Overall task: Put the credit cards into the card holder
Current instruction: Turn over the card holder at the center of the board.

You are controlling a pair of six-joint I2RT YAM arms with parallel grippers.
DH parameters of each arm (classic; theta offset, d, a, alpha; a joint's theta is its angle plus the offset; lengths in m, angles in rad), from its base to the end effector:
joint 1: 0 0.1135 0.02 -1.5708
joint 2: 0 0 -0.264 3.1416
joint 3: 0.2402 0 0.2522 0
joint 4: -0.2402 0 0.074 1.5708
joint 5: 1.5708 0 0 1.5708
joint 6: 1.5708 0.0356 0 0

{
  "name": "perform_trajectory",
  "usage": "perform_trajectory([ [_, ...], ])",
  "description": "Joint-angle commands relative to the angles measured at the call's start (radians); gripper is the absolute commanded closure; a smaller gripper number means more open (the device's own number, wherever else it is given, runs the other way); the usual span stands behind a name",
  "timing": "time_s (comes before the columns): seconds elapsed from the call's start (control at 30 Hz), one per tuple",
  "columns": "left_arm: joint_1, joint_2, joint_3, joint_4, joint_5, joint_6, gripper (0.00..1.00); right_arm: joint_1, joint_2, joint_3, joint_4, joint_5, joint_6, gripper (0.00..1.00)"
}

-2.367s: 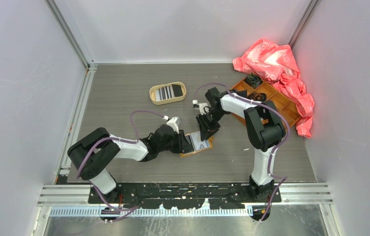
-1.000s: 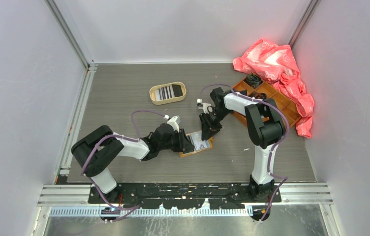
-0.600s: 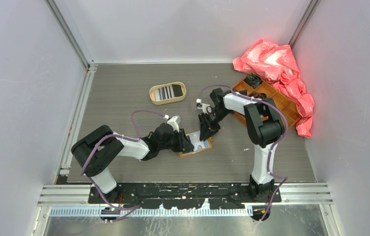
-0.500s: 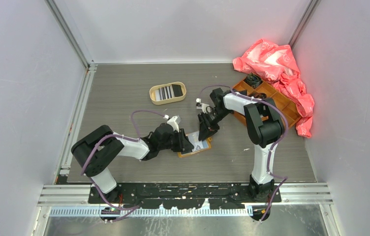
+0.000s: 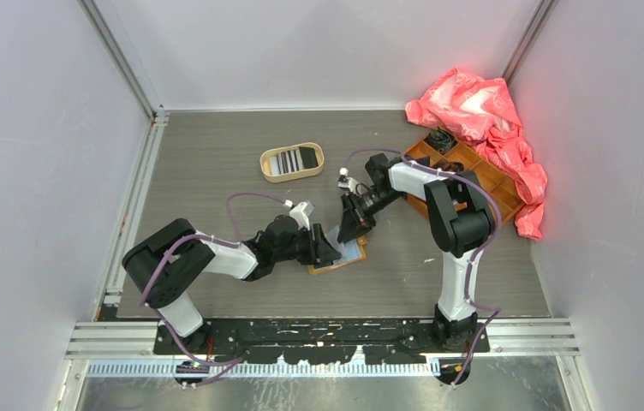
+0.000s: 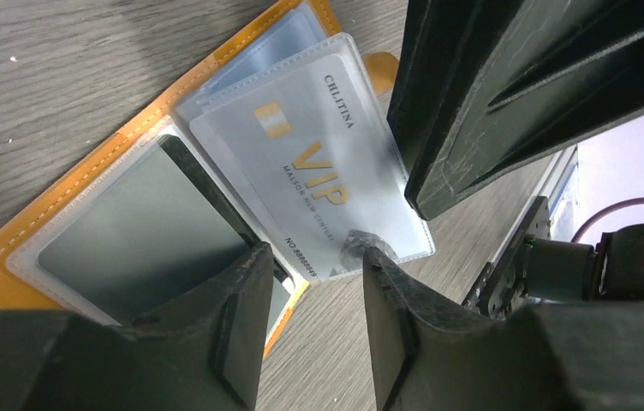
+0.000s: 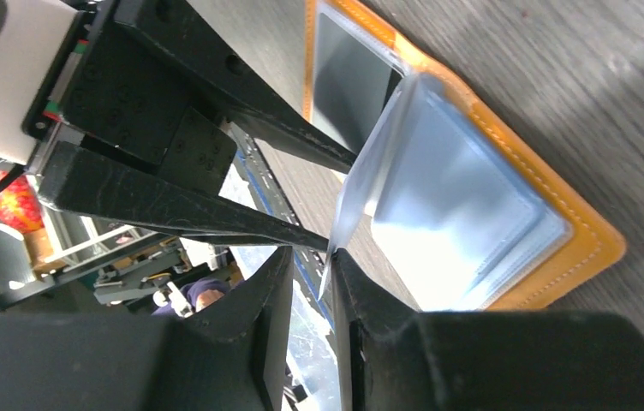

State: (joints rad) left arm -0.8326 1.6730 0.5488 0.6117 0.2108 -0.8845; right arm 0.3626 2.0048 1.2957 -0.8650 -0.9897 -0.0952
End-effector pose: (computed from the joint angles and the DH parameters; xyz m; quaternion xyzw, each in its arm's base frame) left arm 0.1975 -0.2282 0.1277 0.0308 0.8595 -0.4393 0.2593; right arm 0.3220 0.1540 0.1455 0.1989 -0.8573 -0.4705 0.0647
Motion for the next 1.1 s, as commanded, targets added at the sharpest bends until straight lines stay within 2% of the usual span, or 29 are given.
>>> perform_trajectory([
  [0.0, 0.007, -0.057, -0.044, 0.097, 0.009, 0.007, 0.54, 0.001, 0.005, -0.006, 0.043, -0.116, 0.051, 0.71],
  [0.2, 0.011, -0.125, -0.098, 0.117, 0.007, 0.014, 0.50, 0.001, 0.017, -0.047, 0.157, -0.198, 0.169, 0.71],
  [0.33, 0.012, -0.155, -0.113, 0.106, 0.007, 0.022, 0.49, 0.004, 0.020, -0.101, 0.318, -0.254, 0.314, 0.70],
  [0.43, 0.013, -0.159, -0.120, 0.114, 0.011, 0.020, 0.48, 0.020, 0.017, -0.133, 0.415, -0.258, 0.400, 0.70],
  [0.63, 0.013, -0.207, -0.144, 0.123, 0.027, 0.012, 0.46, 0.060, 0.021, -0.139, 0.481, -0.197, 0.442, 0.70],
  [0.9, 0.013, -0.422, -0.187, -0.168, -0.074, 0.042, 0.46, 0.125, 0.045, -0.130, 0.515, -0.175, 0.466, 0.67],
  [1.07, 0.013, -0.616, -0.216, -0.364, -0.143, 0.054, 0.47, 0.145, 0.059, -0.097, 0.433, -0.159, 0.390, 0.65],
])
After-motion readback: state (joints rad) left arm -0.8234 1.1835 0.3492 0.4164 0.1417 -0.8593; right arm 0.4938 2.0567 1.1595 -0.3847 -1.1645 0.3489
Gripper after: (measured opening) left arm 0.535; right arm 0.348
